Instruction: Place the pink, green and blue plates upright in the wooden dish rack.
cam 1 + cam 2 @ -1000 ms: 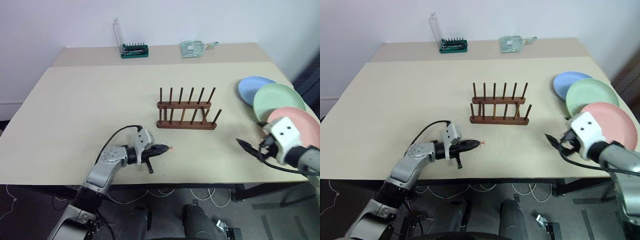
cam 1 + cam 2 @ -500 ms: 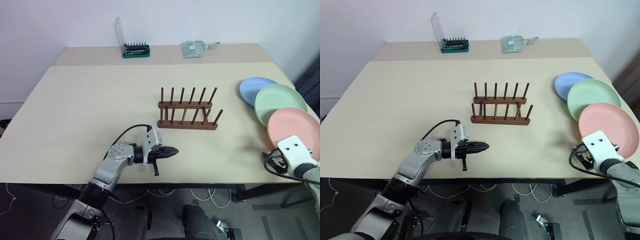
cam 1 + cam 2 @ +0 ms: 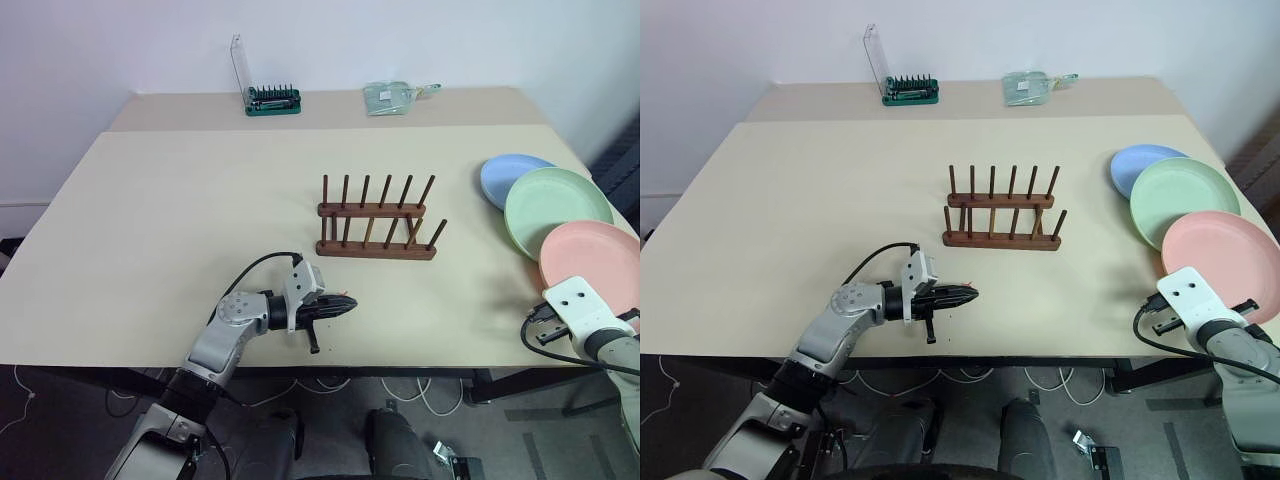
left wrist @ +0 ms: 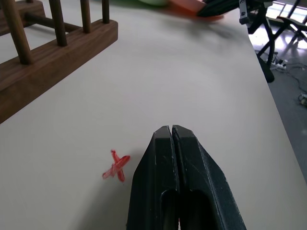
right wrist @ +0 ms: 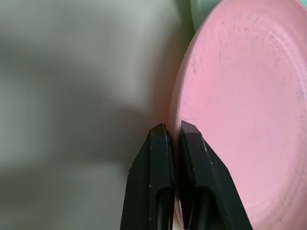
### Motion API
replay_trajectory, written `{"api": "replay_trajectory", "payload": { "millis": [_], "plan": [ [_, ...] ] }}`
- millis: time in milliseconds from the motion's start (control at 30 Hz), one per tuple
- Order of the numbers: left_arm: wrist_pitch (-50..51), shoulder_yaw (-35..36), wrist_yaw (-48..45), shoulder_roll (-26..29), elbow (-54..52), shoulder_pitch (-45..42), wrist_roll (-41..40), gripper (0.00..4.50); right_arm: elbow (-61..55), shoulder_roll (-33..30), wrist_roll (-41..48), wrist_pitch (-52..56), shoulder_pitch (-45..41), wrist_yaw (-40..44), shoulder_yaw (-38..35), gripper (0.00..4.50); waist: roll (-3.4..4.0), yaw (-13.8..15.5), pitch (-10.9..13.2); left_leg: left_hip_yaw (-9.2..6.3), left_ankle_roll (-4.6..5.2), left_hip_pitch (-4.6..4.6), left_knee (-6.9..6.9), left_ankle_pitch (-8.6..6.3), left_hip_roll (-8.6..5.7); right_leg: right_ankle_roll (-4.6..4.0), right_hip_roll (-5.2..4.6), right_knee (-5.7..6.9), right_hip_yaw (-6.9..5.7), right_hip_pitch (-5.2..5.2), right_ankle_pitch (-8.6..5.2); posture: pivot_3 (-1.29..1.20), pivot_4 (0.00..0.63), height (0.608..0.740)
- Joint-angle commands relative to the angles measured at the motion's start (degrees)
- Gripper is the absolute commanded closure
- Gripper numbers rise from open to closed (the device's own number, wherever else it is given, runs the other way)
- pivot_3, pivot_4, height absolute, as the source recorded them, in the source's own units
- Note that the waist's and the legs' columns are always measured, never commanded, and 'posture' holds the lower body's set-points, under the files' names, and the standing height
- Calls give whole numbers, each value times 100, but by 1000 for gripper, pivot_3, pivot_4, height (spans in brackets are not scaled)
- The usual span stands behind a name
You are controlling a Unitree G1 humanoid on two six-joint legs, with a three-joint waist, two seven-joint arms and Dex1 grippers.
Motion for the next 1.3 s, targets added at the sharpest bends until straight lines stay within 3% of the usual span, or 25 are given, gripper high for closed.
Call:
{"api": "replay_trajectory", "payload": {
  "millis": [33, 133, 267, 400, 567, 733, 967, 1300],
  "plan": [
    [-194, 59, -110, -44, -24, -128, -79, 4500, -421, -323, -223, 31, -139, -12, -349, 4448, 7, 0, 1, 1, 0, 0, 0, 0, 0, 0, 0, 0, 0, -1, 0, 0, 150, 740],
    [-310, 102, -145, -90, 3, -149, -107, 4500, -544, -592, -357, 13, -296, 18, -473, 4448, 12, 0, 2, 3, 0, -2, 1, 0, -1, 1, -1, 0, 0, -3, 0, 0, 150, 740],
    [-431, 165, -256, -137, -4, -183, -212, 4500, -640, -1023, 70, -359, -1224, 340, -768, 4448, 17, -25, 5, 6, 0, -4, 3, 0, 0, 1, -2, 0, 0, -4, 1, 0, 150, 740],
    [-426, 188, -197, -142, 35, -185, -175, 4500, -1249, -676, 1782, -160, -2613, 1116, -610, 4448, 15, -66, 9, 4, 1, -4, 2, -1, 8, 3, 4, 0, -4, -5, 0, 0, 150, 740],
    [-364, 220, -123, -182, 18, -141, -200, 4500, -1808, 321, 4759, 1598, -4012, 1281, -477, 4448, 0, -20, 14, -9, 2, -15, 9, -1, 15, -1, 2, -2, -10, -5, 3, 0, 150, 740],
    [-421, 256, -20, -150, -16, -119, -160, 4500, -883, 858, 5805, 2302, -4837, 662, -530, 4448, 2, 12, 14, -16, 6, -25, 21, -3, -1, -2, -3, -4, -12, -6, 3, 0, 150, 740],
    [-289, 377, 176, -90, -246, 97, -207, 4500, -480, 1165, 7141, 2887, -4680, -147, -1053, 4448, 8, -3, 14, -15, 8, -25, 9, -4, -3, -3, -2, 6, -12, -21, 4, 0, 150, 740],
    [-280, 376, 163, -34, -266, 90, -228, 4500, -223, 1183, 7897, 2926, -4215, -842, -1061, 4448, 11, -9, 12, -10, 8, -24, 11, -4, -1, -3, 0, 7, -10, -22, 4, 0, 150, 740]
  ]
}}
